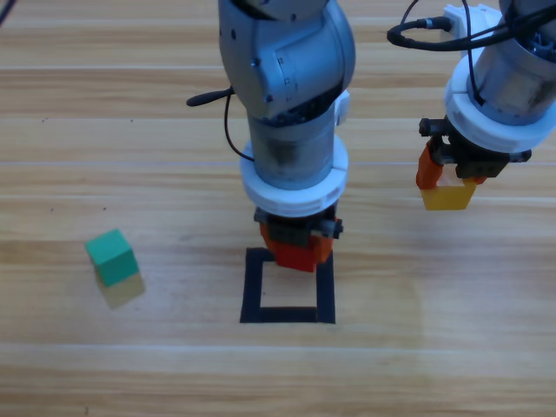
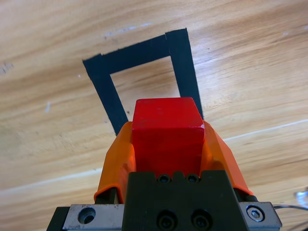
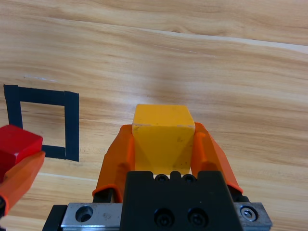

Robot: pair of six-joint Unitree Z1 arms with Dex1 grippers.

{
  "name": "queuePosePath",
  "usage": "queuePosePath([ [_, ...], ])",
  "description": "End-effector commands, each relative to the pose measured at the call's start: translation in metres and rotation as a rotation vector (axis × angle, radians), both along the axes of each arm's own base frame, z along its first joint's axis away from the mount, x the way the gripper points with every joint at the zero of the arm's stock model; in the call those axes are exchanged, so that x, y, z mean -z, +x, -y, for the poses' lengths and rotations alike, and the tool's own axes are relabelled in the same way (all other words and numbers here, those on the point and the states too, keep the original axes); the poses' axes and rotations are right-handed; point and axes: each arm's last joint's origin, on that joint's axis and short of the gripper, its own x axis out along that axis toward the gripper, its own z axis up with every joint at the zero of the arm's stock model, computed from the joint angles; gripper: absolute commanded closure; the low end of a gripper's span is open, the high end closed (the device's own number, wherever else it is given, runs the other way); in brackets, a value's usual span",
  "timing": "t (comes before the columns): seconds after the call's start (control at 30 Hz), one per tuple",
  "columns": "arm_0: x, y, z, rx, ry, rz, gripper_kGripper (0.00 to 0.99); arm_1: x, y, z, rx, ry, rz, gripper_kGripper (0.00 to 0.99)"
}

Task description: Stack the blocks in the rectangular block: red at the bottom, yellow in the middle, green on top

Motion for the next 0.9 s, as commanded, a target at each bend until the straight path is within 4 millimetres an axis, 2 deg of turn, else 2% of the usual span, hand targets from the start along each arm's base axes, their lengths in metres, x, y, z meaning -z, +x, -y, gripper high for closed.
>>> queuePosePath([
  [0.03, 0.015, -0.004, 0.003, -0.121, 0.026, -0.027, 0.990, 0.017, -0.007, -0.006, -0.025, -0.055, -0.044, 0.990],
  [0.2, 0.037, -0.001, 0.009, -0.234, 0.044, -0.067, 0.990, 0.021, -0.005, -0.007, -0.028, -0.060, -0.052, 0.990],
  [0.33, 0.043, -0.002, 0.007, -0.319, 0.063, -0.090, 0.990, 0.022, -0.005, -0.007, -0.031, -0.060, -0.055, 0.990],
  [0.9, 0.067, 0.003, 0.013, -0.307, 0.091, -0.096, 0.990, 0.027, -0.003, -0.010, -0.032, -0.061, -0.067, 0.990],
])
